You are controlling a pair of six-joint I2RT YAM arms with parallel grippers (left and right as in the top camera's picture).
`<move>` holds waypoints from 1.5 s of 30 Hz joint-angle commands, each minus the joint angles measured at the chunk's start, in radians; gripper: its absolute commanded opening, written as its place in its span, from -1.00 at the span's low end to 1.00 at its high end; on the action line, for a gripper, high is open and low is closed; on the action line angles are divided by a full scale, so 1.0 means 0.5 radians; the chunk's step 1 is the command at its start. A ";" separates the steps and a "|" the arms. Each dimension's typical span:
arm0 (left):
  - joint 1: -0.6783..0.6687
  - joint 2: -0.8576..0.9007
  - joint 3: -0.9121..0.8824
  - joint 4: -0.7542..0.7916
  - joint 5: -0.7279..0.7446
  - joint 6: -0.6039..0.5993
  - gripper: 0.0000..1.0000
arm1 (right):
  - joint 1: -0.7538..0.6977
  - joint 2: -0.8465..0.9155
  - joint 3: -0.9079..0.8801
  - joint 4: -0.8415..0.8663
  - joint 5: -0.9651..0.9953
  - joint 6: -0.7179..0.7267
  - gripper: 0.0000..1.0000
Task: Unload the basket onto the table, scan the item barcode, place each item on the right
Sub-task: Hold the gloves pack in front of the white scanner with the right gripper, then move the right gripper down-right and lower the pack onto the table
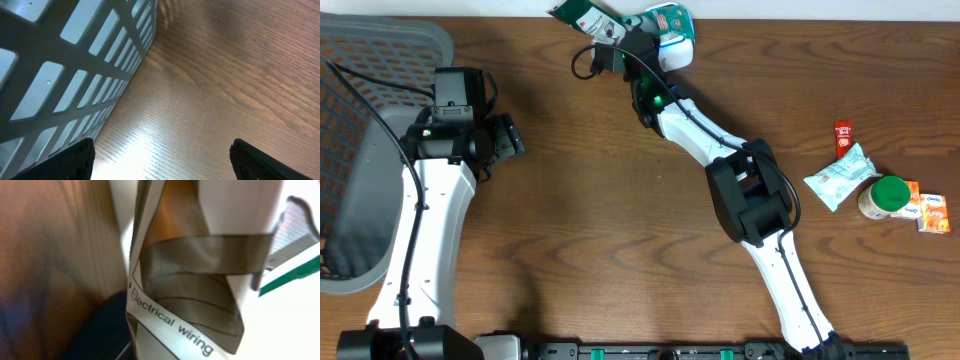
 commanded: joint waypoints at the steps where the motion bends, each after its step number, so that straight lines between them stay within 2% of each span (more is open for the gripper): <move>1: 0.005 -0.002 0.005 0.001 -0.034 -0.004 0.75 | 0.024 -0.007 0.024 -0.055 -0.005 0.264 -0.98; 6: 0.005 -0.002 0.005 0.001 -0.034 -0.004 0.75 | 0.008 -0.015 0.024 -0.055 -0.005 0.555 -0.98; 9: 0.005 -0.002 0.005 0.001 -0.034 -0.004 0.75 | -0.001 -0.080 0.024 -0.047 -0.062 0.574 -0.98; 14: 0.005 -0.002 0.005 0.001 -0.034 -0.004 0.75 | -0.008 -0.350 0.025 -0.048 -0.130 0.706 -0.98; 17: 0.005 -0.002 0.005 0.001 -0.034 -0.004 0.75 | -0.014 -0.564 0.025 -0.220 -0.128 0.832 -0.98; 19: 0.005 -0.002 0.005 0.001 -0.034 -0.004 0.75 | -0.015 -0.703 0.025 -0.445 -0.130 0.985 -0.98; 22: 0.005 -0.002 0.005 0.001 -0.034 -0.004 0.75 | -0.025 -0.930 0.025 -0.974 -0.131 1.349 -0.98; 24: 0.005 -0.002 0.005 0.001 -0.034 -0.004 0.75 | -0.056 -1.142 0.024 -1.652 -0.218 1.625 -0.98; 29: 0.005 -0.002 0.005 0.001 -0.034 -0.004 0.75 | -0.162 -1.228 0.024 -2.516 -0.594 1.926 -0.97; 33: 0.005 -0.002 0.005 0.001 -0.034 -0.004 0.75 | -0.262 -1.183 -0.074 -2.989 -0.653 2.269 -0.97; 37: 0.005 -0.002 0.005 0.001 -0.034 -0.004 0.75 | -0.333 -1.176 -0.402 -3.023 -0.653 2.329 -0.97; 45: 0.005 -0.002 0.005 0.001 -0.034 -0.004 0.75 | -0.538 -1.176 -1.040 -2.631 -0.624 2.470 -0.97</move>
